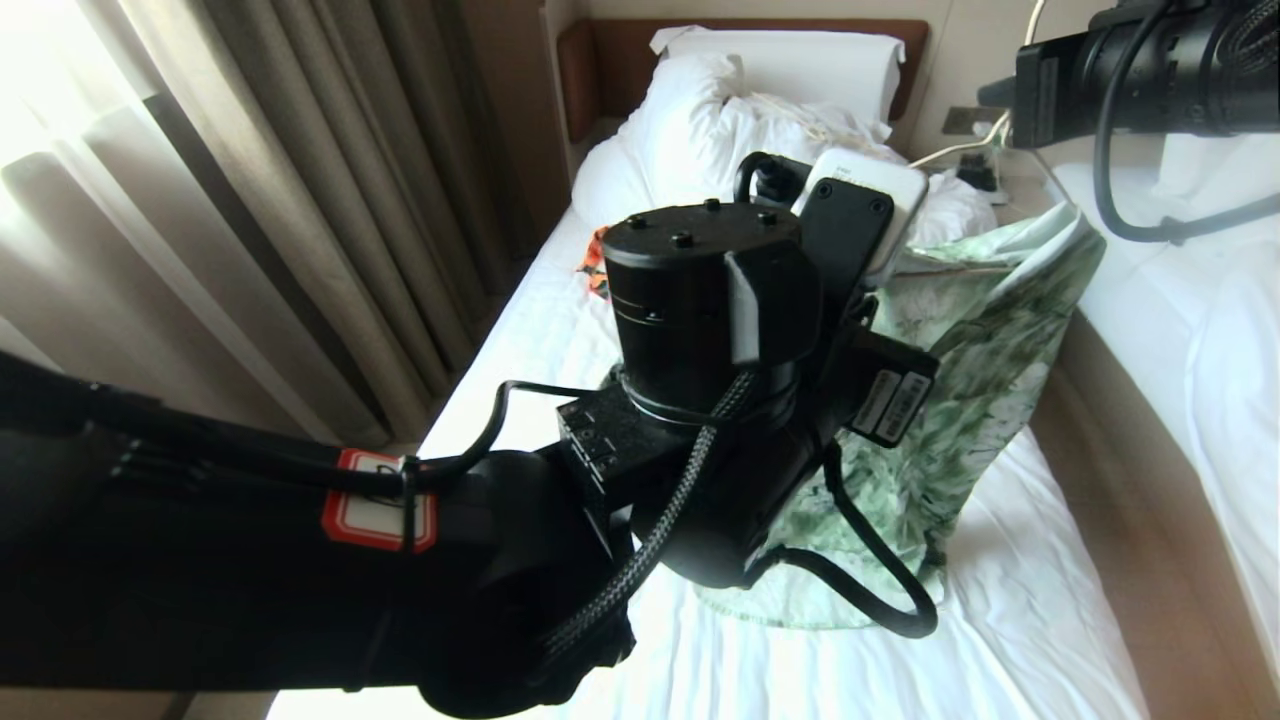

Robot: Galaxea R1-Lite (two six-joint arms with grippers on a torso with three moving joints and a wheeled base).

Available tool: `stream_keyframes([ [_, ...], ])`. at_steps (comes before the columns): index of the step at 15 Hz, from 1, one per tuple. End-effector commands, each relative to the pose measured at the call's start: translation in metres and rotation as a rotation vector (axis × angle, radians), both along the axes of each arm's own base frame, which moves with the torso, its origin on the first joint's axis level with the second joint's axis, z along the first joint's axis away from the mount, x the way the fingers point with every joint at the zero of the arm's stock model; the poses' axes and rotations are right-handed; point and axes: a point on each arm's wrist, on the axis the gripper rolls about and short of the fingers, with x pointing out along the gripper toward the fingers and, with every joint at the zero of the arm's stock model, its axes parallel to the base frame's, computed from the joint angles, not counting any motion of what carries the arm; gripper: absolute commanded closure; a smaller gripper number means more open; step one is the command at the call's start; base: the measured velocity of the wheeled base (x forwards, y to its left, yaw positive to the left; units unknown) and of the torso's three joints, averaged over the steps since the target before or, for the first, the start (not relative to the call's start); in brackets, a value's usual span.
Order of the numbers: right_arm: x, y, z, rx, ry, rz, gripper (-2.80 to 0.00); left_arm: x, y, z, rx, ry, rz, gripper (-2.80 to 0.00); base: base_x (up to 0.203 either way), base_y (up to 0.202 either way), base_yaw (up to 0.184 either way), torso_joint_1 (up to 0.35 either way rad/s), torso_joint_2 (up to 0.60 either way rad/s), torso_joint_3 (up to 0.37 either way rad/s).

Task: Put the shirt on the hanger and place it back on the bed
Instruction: Take the clothes hanger out of the clothes

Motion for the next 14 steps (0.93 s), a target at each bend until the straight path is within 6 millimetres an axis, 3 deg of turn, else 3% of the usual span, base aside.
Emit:
stream_keyframes([
  [1, 0.002, 0.007, -0.003, -0.003, 0.008, 0.019, 0.00, -0.003, -0.022, -0.012, 0.014, 0.006, -0.030, 0.00, 0.000, 0.000, 0.000, 0.000, 0.00, 0.000],
  [4, -0.003, 0.012, 0.000, 0.032, 0.009, 0.039, 0.00, 0.001, -0.047, -0.028, 0.023, 0.010, -0.050, 0.00, 0.000, 0.000, 0.000, 0.000, 0.00, 0.000],
  [8, -0.002, 0.013, -0.003, 0.057, 0.040, 0.056, 0.00, 0.018, -0.064, -0.024, -0.026, -0.016, -0.078, 0.00, 0.000, 0.000, 0.000, 0.000, 0.00, 0.000],
  [10, 0.005, 0.016, -0.006, 0.101, 0.059, 0.082, 0.00, 0.022, -0.062, -0.026, -0.024, -0.016, -0.088, 0.00, 0.000, 0.000, 0.000, 0.000, 0.00, 0.000],
  [14, 0.012, 0.024, -0.002, 0.147, 0.054, 0.130, 0.00, 0.064, -0.031, -0.044, -0.023, -0.019, -0.005, 0.00, 0.000, 0.000, 0.000, 0.000, 0.00, 0.000],
])
